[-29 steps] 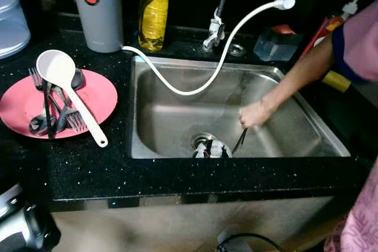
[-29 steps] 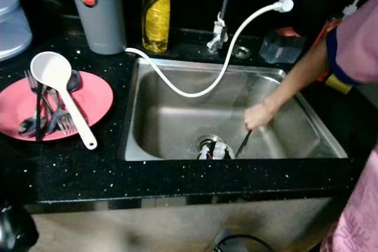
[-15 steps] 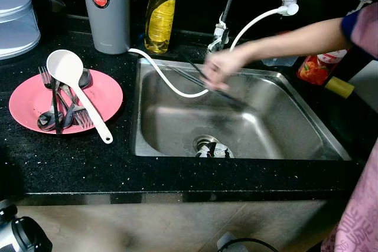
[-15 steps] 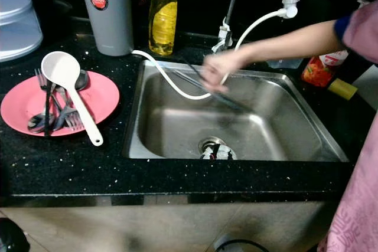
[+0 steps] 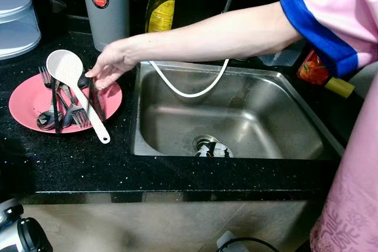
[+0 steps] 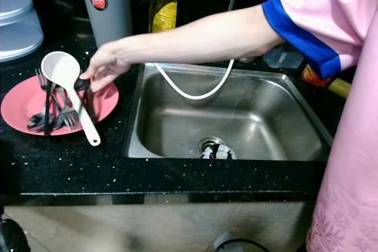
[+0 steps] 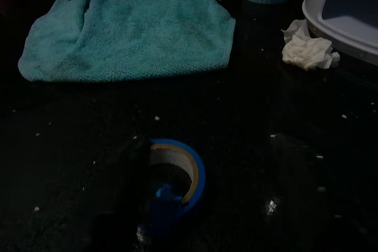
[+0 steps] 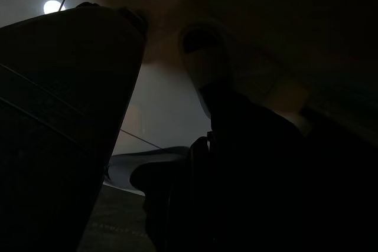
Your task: Kitchen organization
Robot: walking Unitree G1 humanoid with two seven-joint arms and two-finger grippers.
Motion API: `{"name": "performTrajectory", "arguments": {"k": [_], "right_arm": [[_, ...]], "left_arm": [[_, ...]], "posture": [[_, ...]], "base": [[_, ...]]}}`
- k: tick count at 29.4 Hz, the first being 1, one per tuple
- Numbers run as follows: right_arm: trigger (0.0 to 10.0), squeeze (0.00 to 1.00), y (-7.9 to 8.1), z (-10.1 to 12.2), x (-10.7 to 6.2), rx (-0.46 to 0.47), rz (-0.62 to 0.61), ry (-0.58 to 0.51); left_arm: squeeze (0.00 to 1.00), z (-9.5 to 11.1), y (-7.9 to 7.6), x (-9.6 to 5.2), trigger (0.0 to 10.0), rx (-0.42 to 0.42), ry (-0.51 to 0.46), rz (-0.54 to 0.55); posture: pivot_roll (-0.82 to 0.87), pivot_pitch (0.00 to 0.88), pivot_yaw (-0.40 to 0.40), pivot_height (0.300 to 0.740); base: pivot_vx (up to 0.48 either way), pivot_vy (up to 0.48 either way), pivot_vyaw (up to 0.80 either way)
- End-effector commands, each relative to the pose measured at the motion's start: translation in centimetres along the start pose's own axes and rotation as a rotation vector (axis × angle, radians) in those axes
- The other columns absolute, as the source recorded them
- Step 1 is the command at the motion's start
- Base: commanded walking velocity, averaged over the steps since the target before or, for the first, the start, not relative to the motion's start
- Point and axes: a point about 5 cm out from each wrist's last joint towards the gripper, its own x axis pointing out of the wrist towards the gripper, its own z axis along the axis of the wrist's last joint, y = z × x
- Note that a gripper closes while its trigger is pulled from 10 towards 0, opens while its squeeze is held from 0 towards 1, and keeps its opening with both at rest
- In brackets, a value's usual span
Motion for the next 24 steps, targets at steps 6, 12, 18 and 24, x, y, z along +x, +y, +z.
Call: {"name": "performTrajectory", "arguments": {"k": [6,12,18,24], "right_arm": [[10.0,0.0,-0.4,-0.4,-0.1,0.016,-0.012,0.01],[10.0,0.0,-0.5,-0.4,-0.1,0.013,-0.013,0.01],[10.0,0.0,-0.6,-0.2,-0.1,0.01,-0.015,0.007],[10.0,0.0,-0.6,-0.2,-0.1,0.012,-0.016,0.006]], "left_arm": [[0.0,-0.1,-0.3,0.2,10.0,-0.003,0.008,-0.021],[1.0,2.3,-0.3,-0.3,10.0,0.032,-0.153,-0.011],[1.0,5.9,-2.5,-2.5,10.0,0.032,-0.381,-0.145],[1.0,7.0,-4.0,-3.8,10.0,-0.005,-0.452,-0.273]], "posture": [[0.27,0.0,-0.106,0.74],[0.27,0.0,-0.111,0.74],[0.27,0.0,-0.113,0.74],[0.27,0.0,-0.113,0.74]], "base": [[0.0,0.0,0.0],[0.0,0.0,0.0],[0.0,0.0,0.0],[0.0,0.0,0.0]]}}
